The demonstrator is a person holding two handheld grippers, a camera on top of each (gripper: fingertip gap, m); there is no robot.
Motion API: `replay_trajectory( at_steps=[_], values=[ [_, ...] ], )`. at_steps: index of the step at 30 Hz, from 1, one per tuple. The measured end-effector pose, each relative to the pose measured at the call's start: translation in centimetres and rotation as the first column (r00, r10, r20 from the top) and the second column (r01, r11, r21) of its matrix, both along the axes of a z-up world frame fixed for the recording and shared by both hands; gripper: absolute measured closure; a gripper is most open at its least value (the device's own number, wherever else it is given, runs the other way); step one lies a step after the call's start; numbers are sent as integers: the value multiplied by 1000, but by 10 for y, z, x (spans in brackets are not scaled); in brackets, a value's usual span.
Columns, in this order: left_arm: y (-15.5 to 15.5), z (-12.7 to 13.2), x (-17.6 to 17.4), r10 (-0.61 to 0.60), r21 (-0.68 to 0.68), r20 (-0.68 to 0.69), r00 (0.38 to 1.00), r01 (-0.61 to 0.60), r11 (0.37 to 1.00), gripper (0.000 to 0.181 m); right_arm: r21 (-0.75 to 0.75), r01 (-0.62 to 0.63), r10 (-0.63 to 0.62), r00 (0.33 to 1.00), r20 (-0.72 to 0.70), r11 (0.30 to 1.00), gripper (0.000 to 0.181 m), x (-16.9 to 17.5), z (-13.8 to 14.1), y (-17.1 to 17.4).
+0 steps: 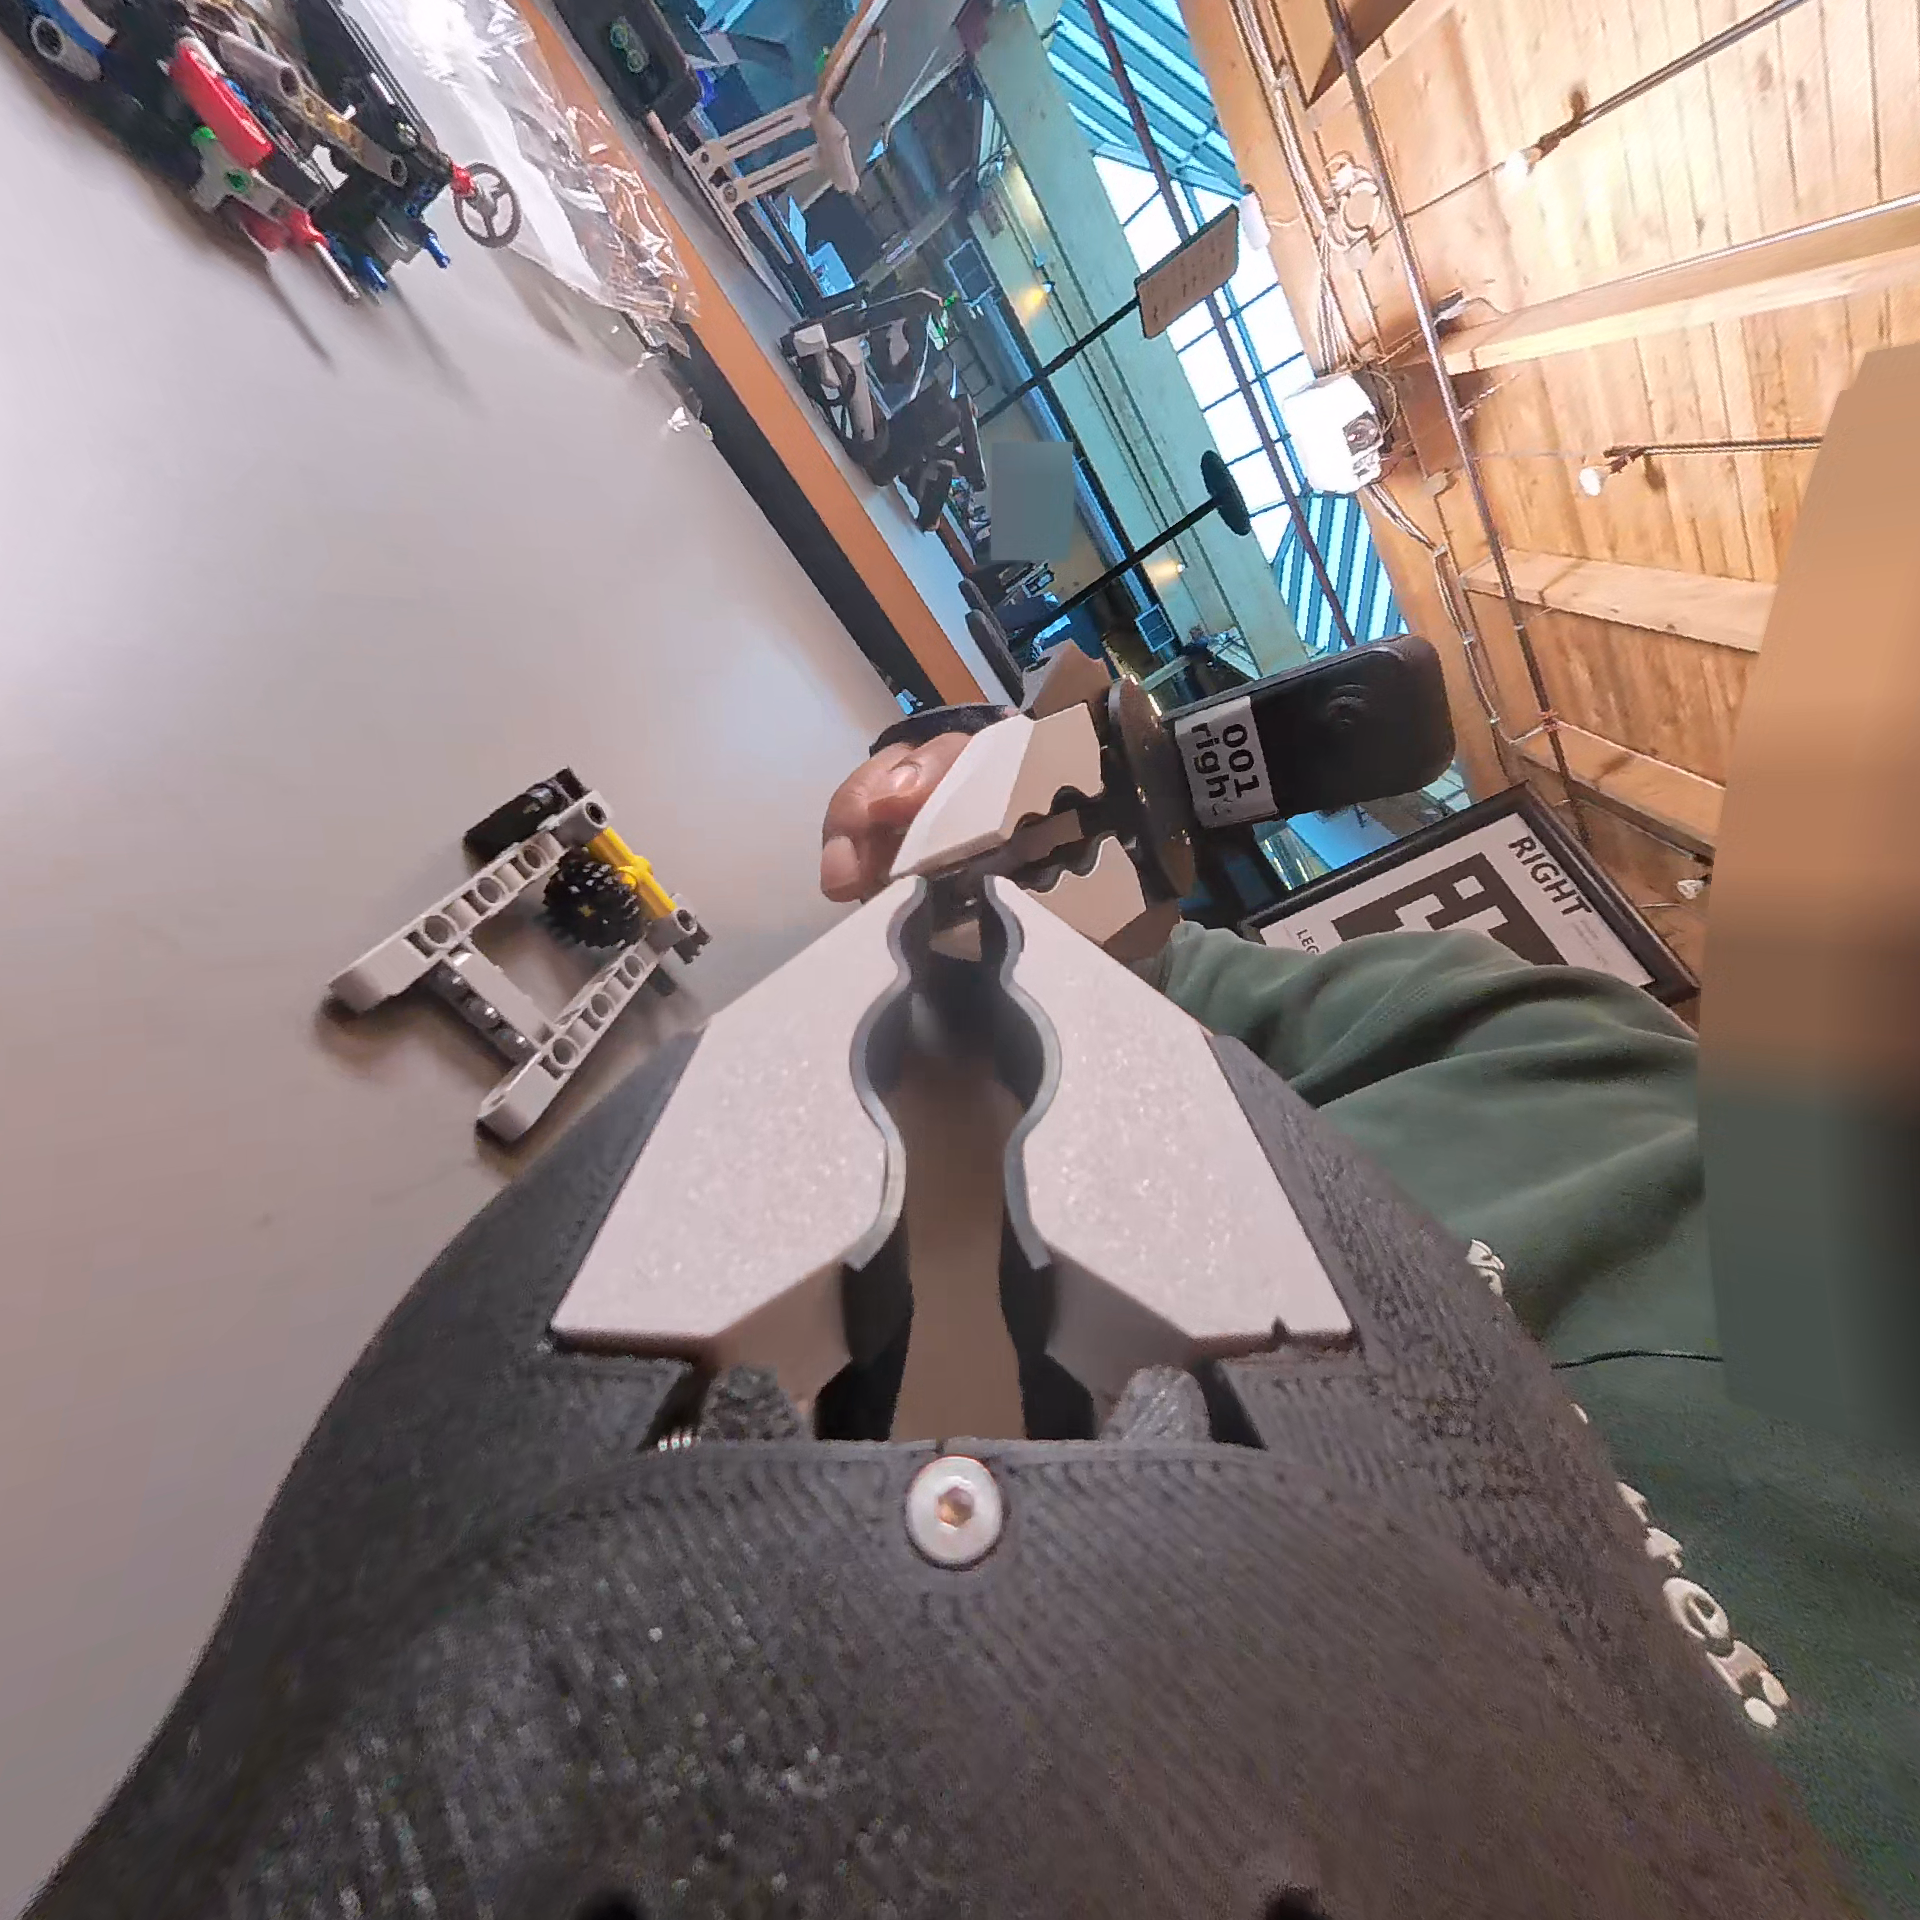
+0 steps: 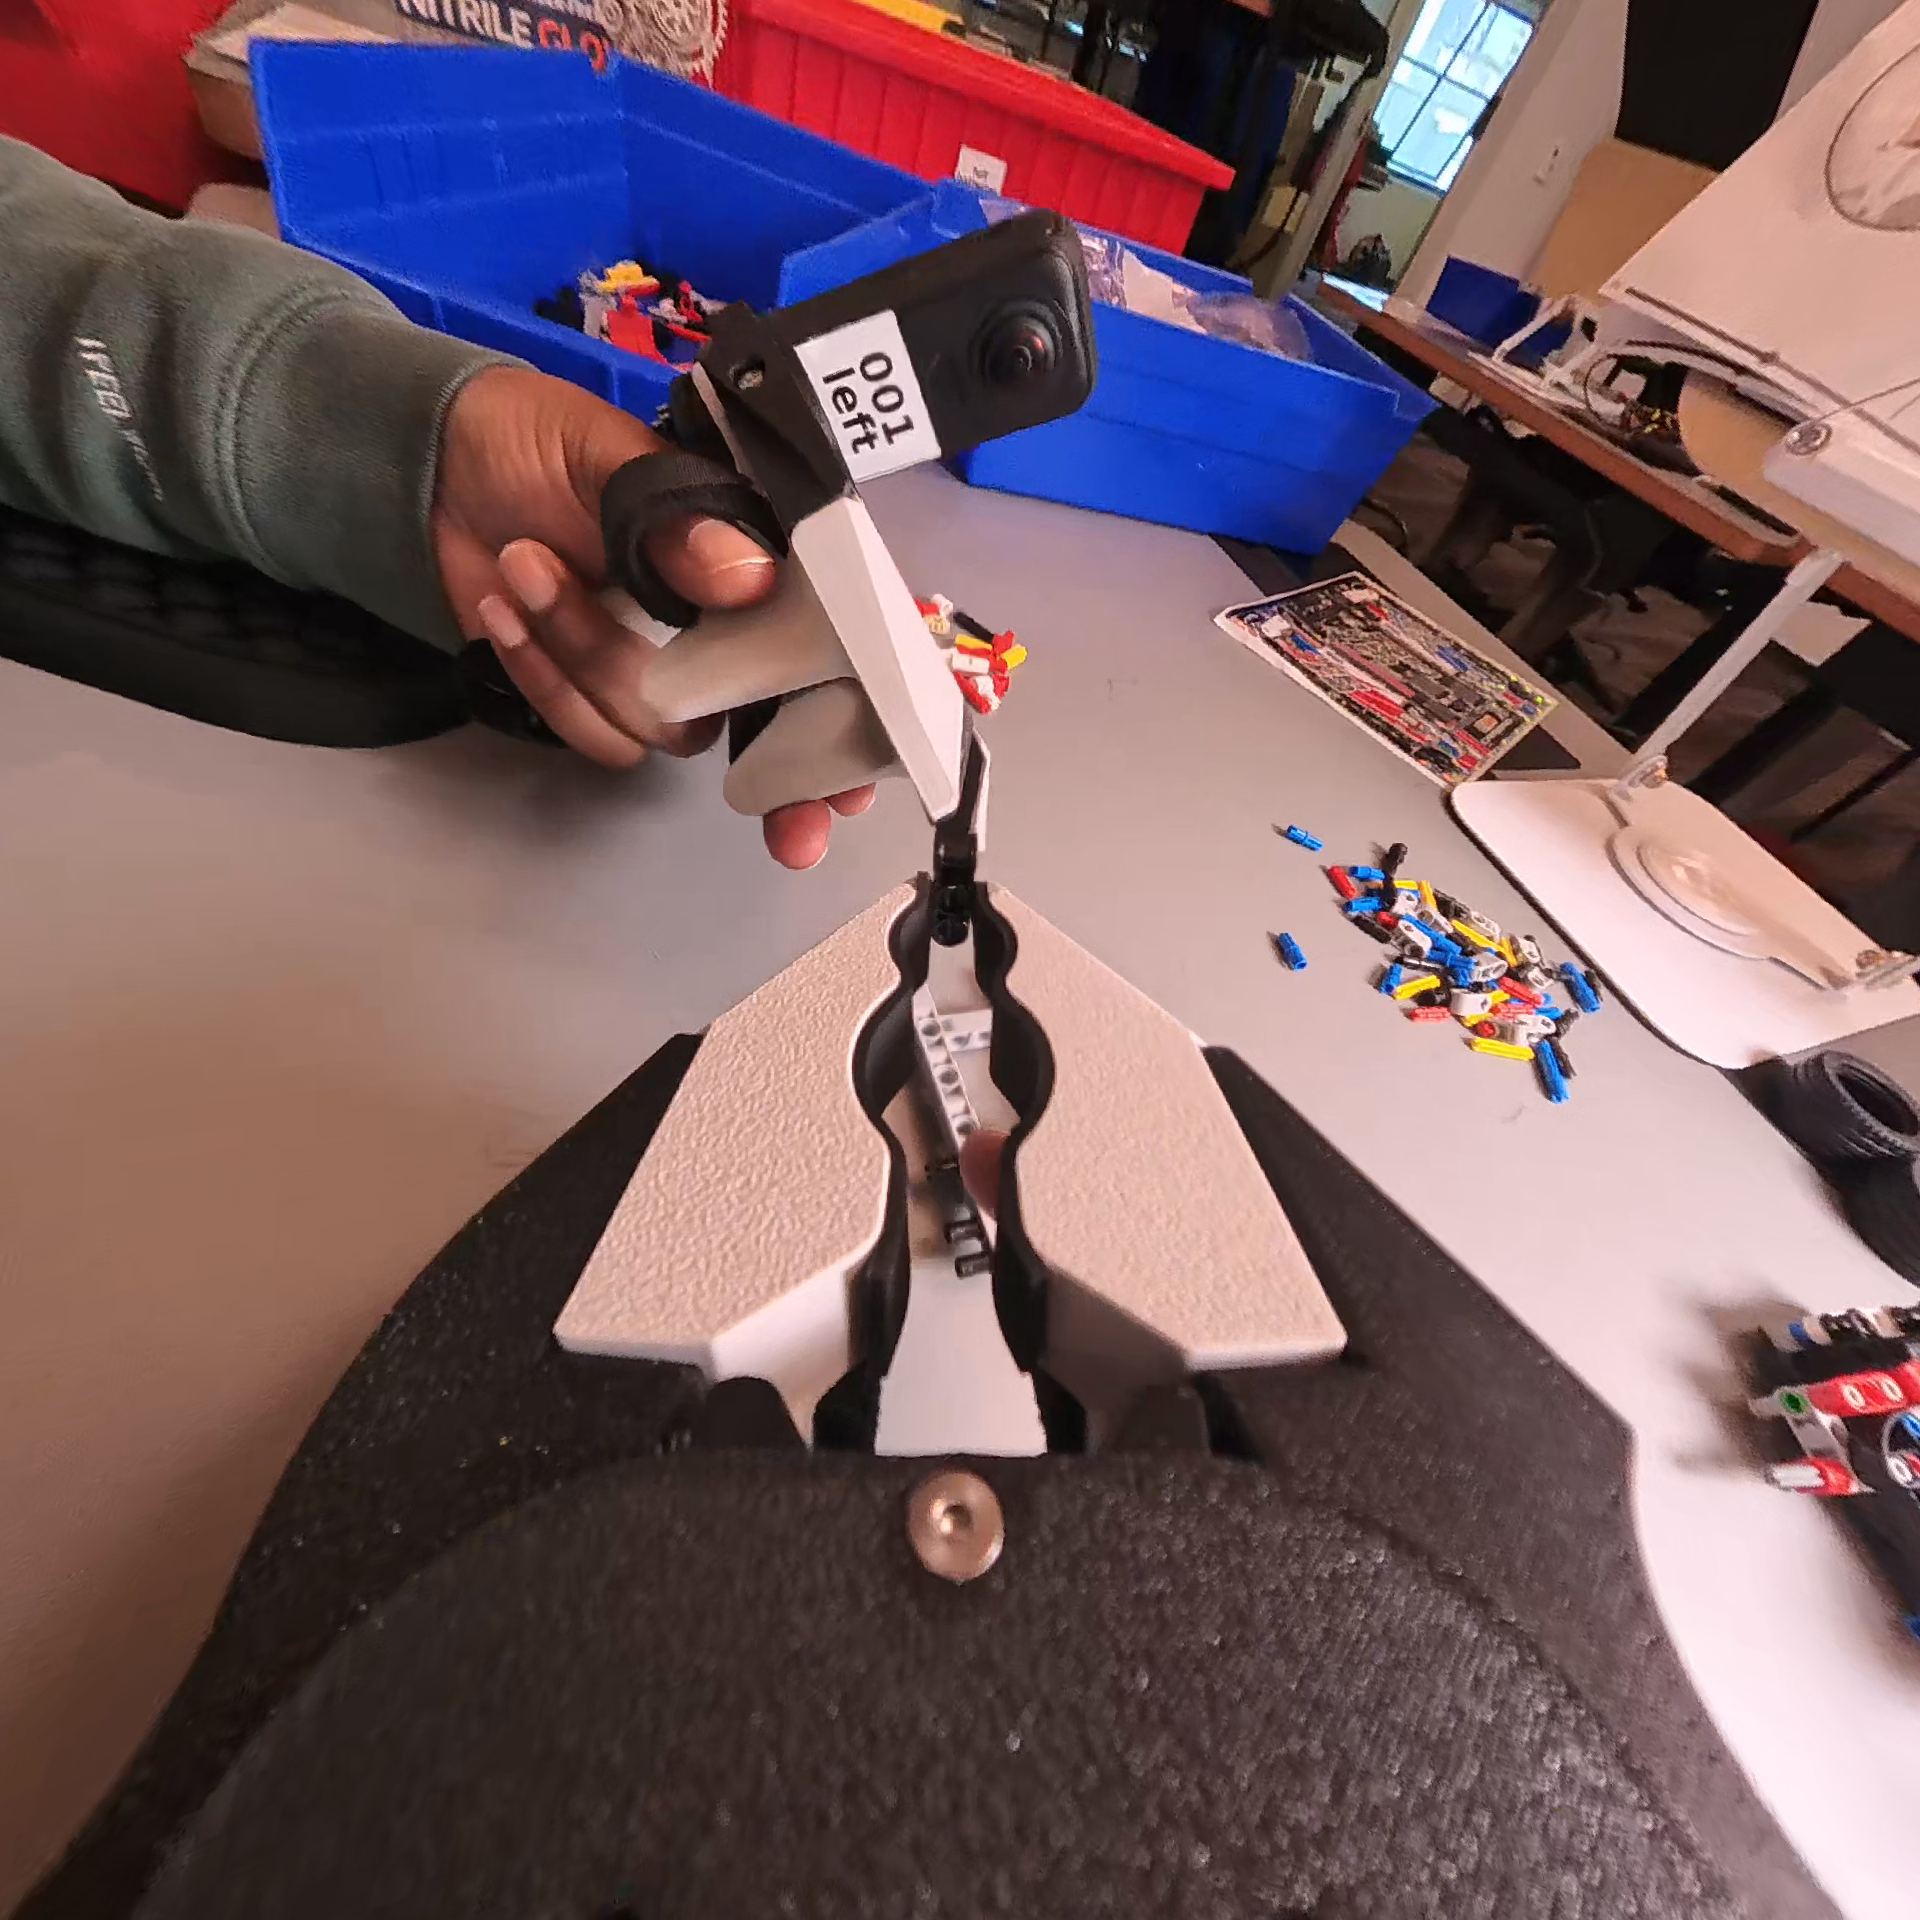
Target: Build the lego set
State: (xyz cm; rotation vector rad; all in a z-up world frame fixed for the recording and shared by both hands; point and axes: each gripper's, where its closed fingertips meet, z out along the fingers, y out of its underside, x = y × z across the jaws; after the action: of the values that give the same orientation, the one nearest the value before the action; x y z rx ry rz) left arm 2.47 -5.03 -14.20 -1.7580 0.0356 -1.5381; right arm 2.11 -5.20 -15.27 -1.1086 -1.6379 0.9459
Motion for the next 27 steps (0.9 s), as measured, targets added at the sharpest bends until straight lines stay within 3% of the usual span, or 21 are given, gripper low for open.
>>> replay_trajectory(
  at_steps=[3,8,17,22,27],
  values=[
    [-3,2,1,-4,71,-76,997,10,997,171,-26,-34,33,999,-19,999,175,1,3,-4],
    [-14,7,10,15,292,-328,945,86,953,169,-123,-109,107,994,-25,986,175,5,5,-12],
    [-26,3,18,87,449,-548,832,205,870,172,-142,-206,205,978,-22,968,175,14,9,-28],
    [-30,3,23,117,496,-587,801,241,834,175,-149,-235,236,972,-10,961,175,17,8,-31],
    [-31,15,24,131,548,-522,843,213,809,175,-172,-247,238,969,-69,954,172,19,19,-31]
  ],
)
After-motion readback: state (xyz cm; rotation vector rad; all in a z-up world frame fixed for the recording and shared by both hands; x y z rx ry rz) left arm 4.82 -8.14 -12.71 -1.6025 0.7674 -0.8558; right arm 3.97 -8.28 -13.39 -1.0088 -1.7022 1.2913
